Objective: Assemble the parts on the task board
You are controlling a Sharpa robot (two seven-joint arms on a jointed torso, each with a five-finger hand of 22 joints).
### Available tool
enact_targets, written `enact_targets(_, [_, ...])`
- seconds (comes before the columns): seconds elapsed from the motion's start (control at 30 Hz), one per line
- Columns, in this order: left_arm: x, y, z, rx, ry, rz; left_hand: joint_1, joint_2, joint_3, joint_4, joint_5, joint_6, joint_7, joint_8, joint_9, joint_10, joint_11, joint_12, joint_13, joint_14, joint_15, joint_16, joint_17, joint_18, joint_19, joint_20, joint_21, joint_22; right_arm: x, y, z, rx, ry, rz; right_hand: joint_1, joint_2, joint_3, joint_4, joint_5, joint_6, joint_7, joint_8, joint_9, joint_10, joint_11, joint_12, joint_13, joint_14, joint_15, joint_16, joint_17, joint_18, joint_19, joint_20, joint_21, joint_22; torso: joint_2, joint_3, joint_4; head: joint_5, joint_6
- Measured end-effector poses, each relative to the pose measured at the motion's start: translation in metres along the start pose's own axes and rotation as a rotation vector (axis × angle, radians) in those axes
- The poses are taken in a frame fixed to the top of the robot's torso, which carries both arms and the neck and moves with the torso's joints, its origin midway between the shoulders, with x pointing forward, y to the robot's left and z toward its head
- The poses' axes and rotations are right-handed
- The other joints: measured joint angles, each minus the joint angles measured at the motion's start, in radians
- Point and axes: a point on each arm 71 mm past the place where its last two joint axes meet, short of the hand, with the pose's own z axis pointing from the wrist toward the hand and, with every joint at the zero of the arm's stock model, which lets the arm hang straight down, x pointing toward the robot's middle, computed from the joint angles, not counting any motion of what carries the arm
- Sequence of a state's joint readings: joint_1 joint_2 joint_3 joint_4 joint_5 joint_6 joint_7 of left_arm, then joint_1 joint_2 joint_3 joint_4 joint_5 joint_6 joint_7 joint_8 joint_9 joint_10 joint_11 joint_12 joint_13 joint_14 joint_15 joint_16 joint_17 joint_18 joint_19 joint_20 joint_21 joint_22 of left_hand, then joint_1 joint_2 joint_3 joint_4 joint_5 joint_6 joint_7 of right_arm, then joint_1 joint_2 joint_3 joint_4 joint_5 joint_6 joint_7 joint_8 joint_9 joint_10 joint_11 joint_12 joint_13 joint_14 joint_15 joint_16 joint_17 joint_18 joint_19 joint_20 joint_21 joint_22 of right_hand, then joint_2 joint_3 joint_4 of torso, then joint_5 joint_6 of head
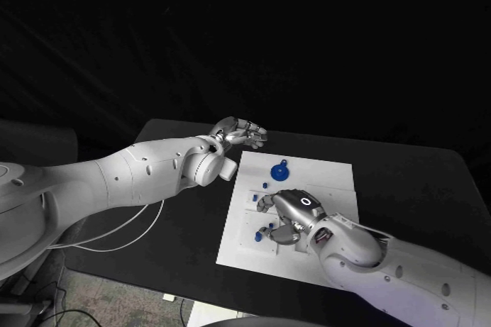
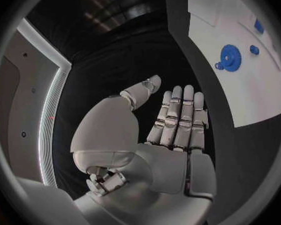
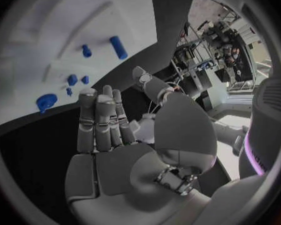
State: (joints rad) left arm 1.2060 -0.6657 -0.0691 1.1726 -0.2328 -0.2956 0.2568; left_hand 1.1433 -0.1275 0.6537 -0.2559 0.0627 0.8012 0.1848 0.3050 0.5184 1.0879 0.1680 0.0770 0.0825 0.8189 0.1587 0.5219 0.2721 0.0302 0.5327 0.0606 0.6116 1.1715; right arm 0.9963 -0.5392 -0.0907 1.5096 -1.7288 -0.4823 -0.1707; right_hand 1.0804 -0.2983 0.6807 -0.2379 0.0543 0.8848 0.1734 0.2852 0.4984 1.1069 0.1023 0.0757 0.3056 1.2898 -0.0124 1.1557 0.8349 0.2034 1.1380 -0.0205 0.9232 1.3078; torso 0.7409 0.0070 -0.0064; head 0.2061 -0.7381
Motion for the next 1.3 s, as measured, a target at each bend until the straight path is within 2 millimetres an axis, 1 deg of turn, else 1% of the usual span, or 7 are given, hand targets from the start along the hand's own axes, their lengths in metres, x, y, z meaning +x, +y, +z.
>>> enact_targets(0.23, [-0.008,0.002,-0.001,-0.002,-0.015,0.004,0.0,0.0,-0.004,0.004,0.0,0.0,0.0,0.0,0.0,0.0,0.0,0.0,-0.001,0.0,0.0,0.0,0.004,0.0,0.0,0.0,0.0,0.002,-0.061,-0.054,-0.02,0.151,-0.079,0.235,-0.039,0.028,-0.033,0.035,0.028,0.015,-0.01,0.005,0.0,0.07,-0.02,0.04,0.009,0.0,-0.016,0.0,-0.004,0.0,0.001,0.003,-0.007,0.0,-0.007,0.0002,-0.0058,-0.026,0.03])
enact_targets(0.47, [-0.016,0.005,-0.002,-0.007,-0.026,0.004,-0.03,-0.011,-0.029,0.018,0.0,0.0,0.0,0.005,-0.001,0.0,0.0,0.0,-0.001,0.0,0.0,-0.004,0.012,0.0,0.0,0.0,-0.005,0.006,-0.094,-0.111,-0.05,0.311,-0.039,0.375,-0.059,0.075,-0.079,0.038,0.058,0.026,-0.021,0.012,0.006,0.1,-0.037,0.13,0.067,0.007,-0.043,0.006,-0.002,0.0,-0.004,0.003,-0.007,0.0,-0.022,0.0028,-0.0176,-0.066,0.047])
enact_targets(0.57, [-0.017,0.007,-0.003,-0.01,-0.025,0.003,-0.056,-0.011,-0.063,0.017,0.01,0.0,0.0,0.006,-0.001,0.006,-0.006,0.006,0.0,0.004,0.0,-0.008,0.018,0.0,0.0,0.0,-0.005,0.01,-0.094,-0.126,-0.062,0.362,0.006,0.424,-0.072,0.088,-0.09,0.049,0.05,0.033,-0.029,0.014,0.009,0.102,-0.038,0.18,0.101,0.01,-0.047,0.008,0.0,0.001,-0.004,0.002,-0.007,0.0,-0.03,0.0037,-0.0227,-0.087,0.049])
enact_targets(0.67, [-0.018,0.008,-0.005,-0.012,-0.019,0.0,-0.085,-0.006,-0.114,0.004,0.001,0.0,0.0,0.012,-0.001,0.025,-0.017,0.014,0.002,0.011,-0.001,-0.008,0.027,0.0,0.0,0.0,-0.009,0.013,-0.092,-0.137,-0.072,0.416,0.05,0.453,-0.087,0.112,-0.121,0.054,0.022,0.037,-0.048,0.022,0.02,0.239,-0.088,0.373,0.269,0.012,-0.082,0.016,0.007,0.028,0.013,-0.009,-0.007,0.0,-0.037,0.0045,-0.0276,-0.107,0.05])
enact_targets(0.73, [-0.018,0.009,-0.007,-0.013,-0.012,-0.003,-0.092,-0.003,-0.132,-0.002,0.001,0.0,0.0,0.012,-0.003,0.031,-0.02,0.019,0.002,0.012,-0.002,-0.008,0.032,0.0,0.001,-0.001,-0.012,0.013,-0.09,-0.143,-0.078,0.461,0.094,0.467,-0.107,0.123,-0.133,0.066,0.029,0.034,-0.058,0.022,0.032,0.132,-0.101,0.641,0.546,0.016,-0.092,0.027,0.015,0.029,0.028,-0.014,-0.008,0.0,-0.041,0.0057,-0.0305,-0.116,0.05])
enact_targets(0.9, [-0.016,0.01,-0.013,-0.013,0.013,-0.013,-0.115,-0.005,-0.164,-0.007,0.001,0.0,0.0,0.012,-0.006,0.042,-0.024,0.023,0.002,0.024,-0.006,-0.013,0.041,0.0,0.006,-0.005,-0.017,0.014,-0.078,-0.147,-0.09,0.561,0.215,0.477,-0.154,0.125,-0.131,0.111,0.031,0.018,-0.061,0.011,0.043,0.042,-0.099,0.882,0.783,0.02,-0.095,0.064,0.048,0.029,0.038,-0.024,0.016,0.0,-0.052,0.0099,-0.037,-0.136,0.045])
enact_targets(1.3, [-0.009,0.014,-0.023,-0.005,0.048,-0.041,-0.162,-0.016,-0.199,-0.002,0.001,-0.014,0.001,0.012,-0.018,0.023,-0.016,0.007,-0.01,0.024,-0.006,-0.038,0.049,-0.001,0.009,-0.009,-0.035,0.015,-0.032,-0.135,-0.104,0.713,0.457,0.466,-0.232,0.13,-0.137,0.16,0.023,0.018,-0.061,0.011,0.06,0.023,-0.104,0.974,0.883,0.02,-0.095,0.102,0.092,0.028,0.031,-0.032,0.052,0.0,-0.068,0.0156,-0.043,-0.156,0.028])
